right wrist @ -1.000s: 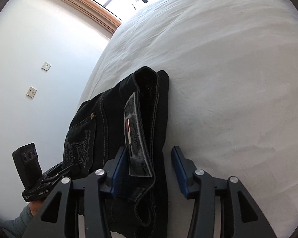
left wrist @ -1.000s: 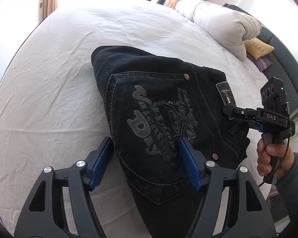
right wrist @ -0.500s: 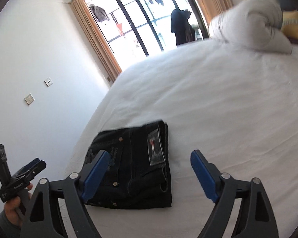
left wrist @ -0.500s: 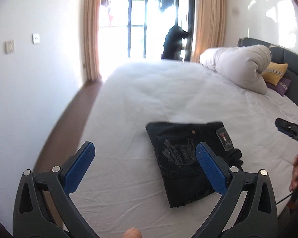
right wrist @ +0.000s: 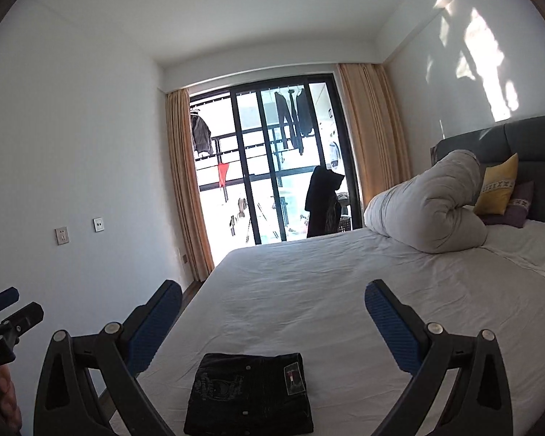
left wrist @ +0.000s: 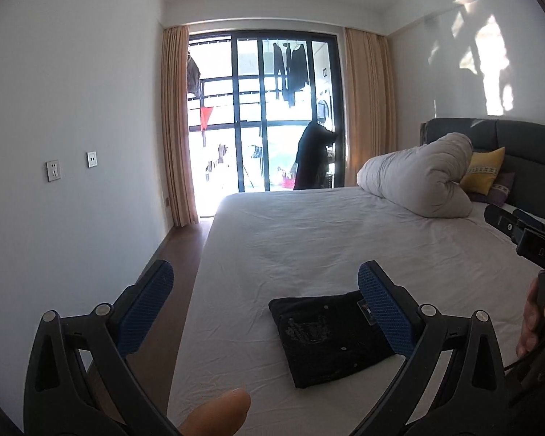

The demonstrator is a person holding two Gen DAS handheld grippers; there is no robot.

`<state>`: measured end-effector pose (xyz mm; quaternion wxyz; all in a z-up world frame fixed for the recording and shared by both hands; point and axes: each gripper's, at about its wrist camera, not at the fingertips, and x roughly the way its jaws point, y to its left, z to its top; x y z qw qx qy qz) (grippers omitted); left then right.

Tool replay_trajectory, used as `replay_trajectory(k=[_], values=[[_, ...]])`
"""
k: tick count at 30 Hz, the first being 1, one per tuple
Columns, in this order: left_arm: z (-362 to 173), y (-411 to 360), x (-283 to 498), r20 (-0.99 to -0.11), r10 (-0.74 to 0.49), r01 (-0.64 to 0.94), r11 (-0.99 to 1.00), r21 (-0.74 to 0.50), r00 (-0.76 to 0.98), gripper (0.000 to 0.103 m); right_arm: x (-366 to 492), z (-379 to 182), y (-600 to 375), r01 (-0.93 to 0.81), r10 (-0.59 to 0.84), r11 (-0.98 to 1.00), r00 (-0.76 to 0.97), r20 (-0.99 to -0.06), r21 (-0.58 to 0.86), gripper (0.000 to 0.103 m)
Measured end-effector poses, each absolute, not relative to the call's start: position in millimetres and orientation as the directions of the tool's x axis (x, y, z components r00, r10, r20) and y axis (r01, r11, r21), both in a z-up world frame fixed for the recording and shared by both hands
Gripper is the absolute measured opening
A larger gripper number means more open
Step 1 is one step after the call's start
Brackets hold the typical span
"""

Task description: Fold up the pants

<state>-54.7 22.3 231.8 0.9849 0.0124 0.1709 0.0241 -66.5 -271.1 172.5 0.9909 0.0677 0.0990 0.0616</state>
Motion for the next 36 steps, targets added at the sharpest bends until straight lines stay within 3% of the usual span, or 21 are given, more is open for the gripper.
replay_trajectory(k=[5,8,14,21,36], values=[[210.3,25.4,-44.8,-0.484,0.070,-0.090,0.996,-0.018,0.873,0.103,-55.4,155.3,-267.5,-0.043,0.098,0.990,0.900,-0.424,0.138,0.103],[181.0,25.0,-26.8,-0.595,0.139,-0.163,0.987,0.013,0.792,0.103,-54.0,144.7,-266.0,-0.011,0.084,0.989,0.864,-0.496,0.148,0.103],[143.3,19.7,-8.0,-0.706,0.098,-0.157,0.987,-0.018,0.701,0.103,-43.8,124.2,-267.2,0.044,0.074,0.984,0.788,-0.611,0.175,0.103],[120.9,12.8,11.9,-0.746,0.074,-0.136,0.991,-0.022,0.662,0.103,-38.0,110.4,-259.9,0.034,0.079,0.987,0.741,-0.667,0.155,0.103],[107.0,17.6,26.6,-0.779,0.043,-0.127,0.991,-0.046,0.625,0.103,-36.3,105.6,-236.5,-0.034,0.092,0.995,0.723,-0.685,0.098,0.103]])
